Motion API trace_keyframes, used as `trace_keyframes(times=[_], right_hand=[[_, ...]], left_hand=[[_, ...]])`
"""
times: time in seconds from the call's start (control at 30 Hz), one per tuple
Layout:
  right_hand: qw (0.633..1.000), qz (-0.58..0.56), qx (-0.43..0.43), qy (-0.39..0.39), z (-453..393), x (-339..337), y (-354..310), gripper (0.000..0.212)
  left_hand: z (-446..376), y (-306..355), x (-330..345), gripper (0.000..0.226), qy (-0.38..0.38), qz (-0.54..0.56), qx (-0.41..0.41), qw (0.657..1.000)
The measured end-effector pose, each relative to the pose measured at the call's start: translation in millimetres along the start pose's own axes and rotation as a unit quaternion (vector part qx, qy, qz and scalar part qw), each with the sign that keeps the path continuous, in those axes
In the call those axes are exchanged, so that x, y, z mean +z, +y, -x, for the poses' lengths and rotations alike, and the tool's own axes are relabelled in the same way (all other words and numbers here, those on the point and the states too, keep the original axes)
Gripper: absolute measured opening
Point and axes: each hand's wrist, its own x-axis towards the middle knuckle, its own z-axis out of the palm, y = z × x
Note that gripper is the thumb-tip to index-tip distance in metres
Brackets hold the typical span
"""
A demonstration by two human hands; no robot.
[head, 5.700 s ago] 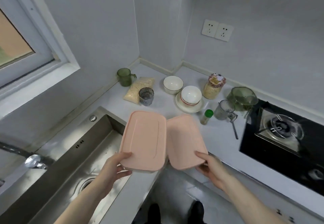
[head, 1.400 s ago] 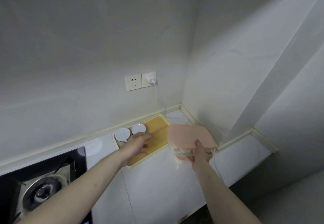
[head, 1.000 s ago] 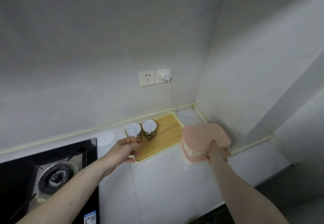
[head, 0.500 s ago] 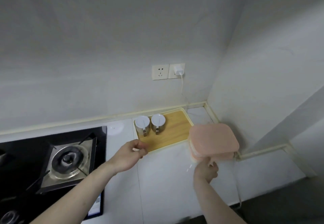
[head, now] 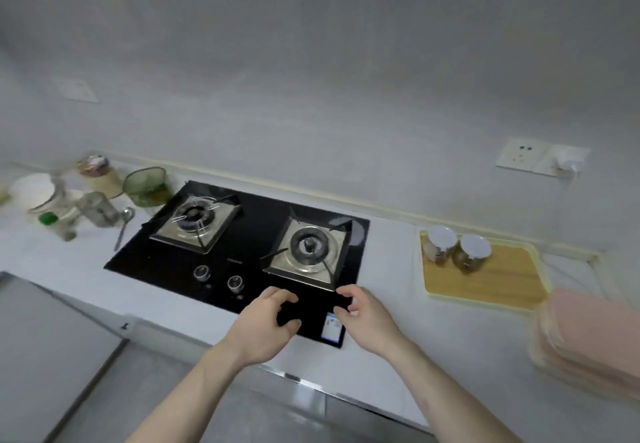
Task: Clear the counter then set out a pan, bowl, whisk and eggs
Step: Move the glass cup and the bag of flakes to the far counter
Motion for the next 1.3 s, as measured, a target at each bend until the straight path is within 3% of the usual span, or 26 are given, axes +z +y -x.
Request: trace_keyframes(times=[0.3, 0.63, 0.87, 1.3], right_hand=[[0.962, 0.076, -0.198, -0.172, 41, 181, -192, 0.041], [0.902, 0.09, -0.333, -0.258, 78, 324, -339, 0.041], [0.883, 0.052, -0.352, -0.305, 55, 409, -422, 0.037], [0.865, 0.025, -0.343, -0.365, -56, 576, -553, 0.037]], left_hand=[[198, -191, -126, 0.047, 0.145, -0.009, -0.15, 0.978], [354, -313, -202, 0.041, 0.296, 0.013, -0.244, 0.923], [390, -379, -253, 0.041, 0.344, 0.018, -0.283, 0.895], [368, -526, -375, 0.04, 0.365, 0.028, -0.345, 0.864]])
